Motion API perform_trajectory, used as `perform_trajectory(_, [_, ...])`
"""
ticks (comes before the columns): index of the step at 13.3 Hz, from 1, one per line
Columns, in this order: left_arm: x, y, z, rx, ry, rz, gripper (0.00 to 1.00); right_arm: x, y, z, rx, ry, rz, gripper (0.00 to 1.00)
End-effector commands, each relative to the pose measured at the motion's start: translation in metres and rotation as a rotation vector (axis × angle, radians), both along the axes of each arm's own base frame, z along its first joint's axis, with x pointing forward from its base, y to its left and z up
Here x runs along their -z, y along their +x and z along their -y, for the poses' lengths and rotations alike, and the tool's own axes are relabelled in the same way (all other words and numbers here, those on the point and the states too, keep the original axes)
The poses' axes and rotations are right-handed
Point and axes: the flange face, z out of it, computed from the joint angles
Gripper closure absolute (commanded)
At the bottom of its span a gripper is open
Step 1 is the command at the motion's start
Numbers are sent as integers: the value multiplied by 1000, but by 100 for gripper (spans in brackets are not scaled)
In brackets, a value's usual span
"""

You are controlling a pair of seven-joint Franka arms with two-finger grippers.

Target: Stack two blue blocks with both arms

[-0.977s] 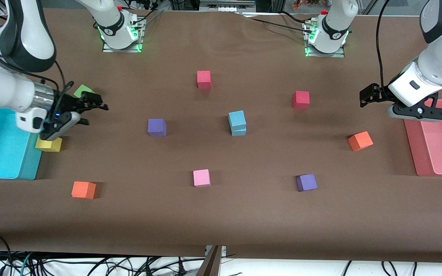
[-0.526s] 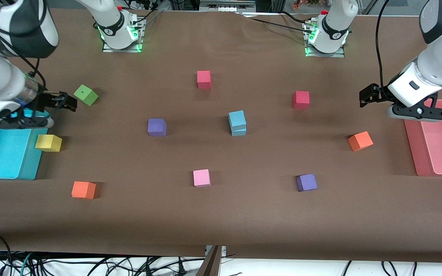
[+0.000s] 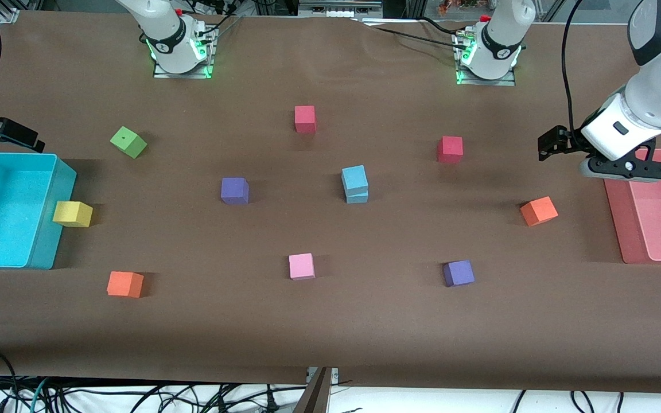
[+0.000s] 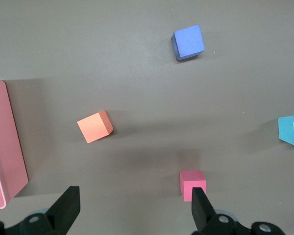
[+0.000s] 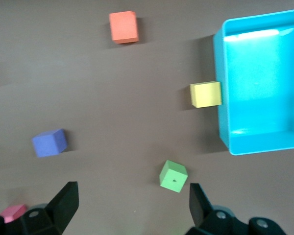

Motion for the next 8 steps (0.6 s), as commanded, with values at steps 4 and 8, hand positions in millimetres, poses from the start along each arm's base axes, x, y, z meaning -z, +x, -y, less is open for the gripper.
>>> perform_trajectory(4, [-13,1,0,-6,9,10,0,-4,2,-14,-86,-37,11,0])
perform_trajectory(8, [-13,0,1,-5,9,10,0,-1,6,-14,-91,-42,29,0])
